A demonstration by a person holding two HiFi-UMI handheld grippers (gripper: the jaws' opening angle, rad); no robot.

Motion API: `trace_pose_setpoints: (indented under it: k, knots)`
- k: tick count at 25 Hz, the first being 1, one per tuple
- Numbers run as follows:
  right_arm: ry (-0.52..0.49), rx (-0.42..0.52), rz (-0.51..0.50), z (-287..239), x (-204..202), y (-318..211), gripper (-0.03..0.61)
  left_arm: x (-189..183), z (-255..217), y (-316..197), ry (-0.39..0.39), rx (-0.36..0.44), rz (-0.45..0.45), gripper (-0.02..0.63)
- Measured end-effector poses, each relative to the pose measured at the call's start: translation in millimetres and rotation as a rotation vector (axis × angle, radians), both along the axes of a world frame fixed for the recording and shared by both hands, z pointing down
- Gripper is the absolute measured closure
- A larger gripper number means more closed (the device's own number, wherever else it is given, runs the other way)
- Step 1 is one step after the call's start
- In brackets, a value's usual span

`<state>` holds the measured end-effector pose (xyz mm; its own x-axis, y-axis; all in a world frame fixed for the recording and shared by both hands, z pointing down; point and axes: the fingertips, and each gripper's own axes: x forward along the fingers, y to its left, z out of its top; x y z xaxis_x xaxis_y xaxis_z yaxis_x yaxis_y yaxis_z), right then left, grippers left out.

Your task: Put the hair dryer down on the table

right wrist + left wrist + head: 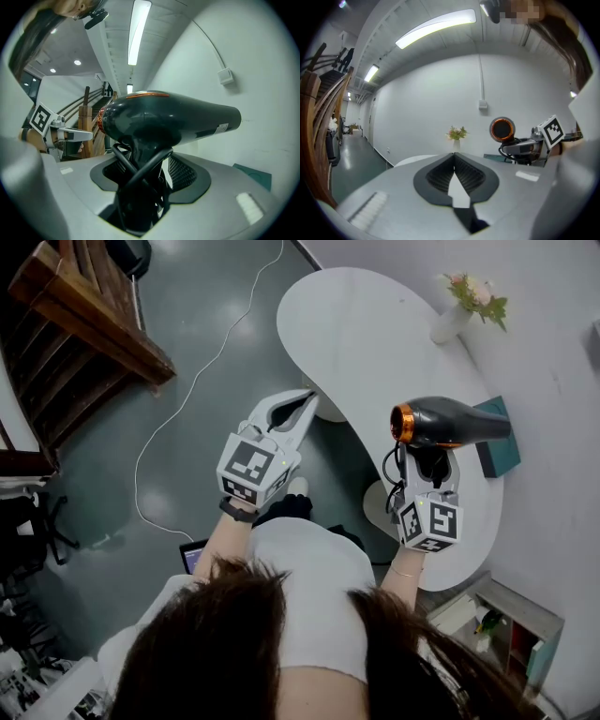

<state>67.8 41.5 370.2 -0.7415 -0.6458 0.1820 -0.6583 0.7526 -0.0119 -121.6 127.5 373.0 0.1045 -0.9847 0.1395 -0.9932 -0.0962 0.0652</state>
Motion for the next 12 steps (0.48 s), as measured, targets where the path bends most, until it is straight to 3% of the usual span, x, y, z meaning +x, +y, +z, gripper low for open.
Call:
trace_pose_setpoints:
  k: [12]
  knots:
    - [0.037,-0.040,0.096,16.7,-0.6,-17.4,0.324,-18.1,24.1,-24.8,0.029,-0.040,0.068,0.554]
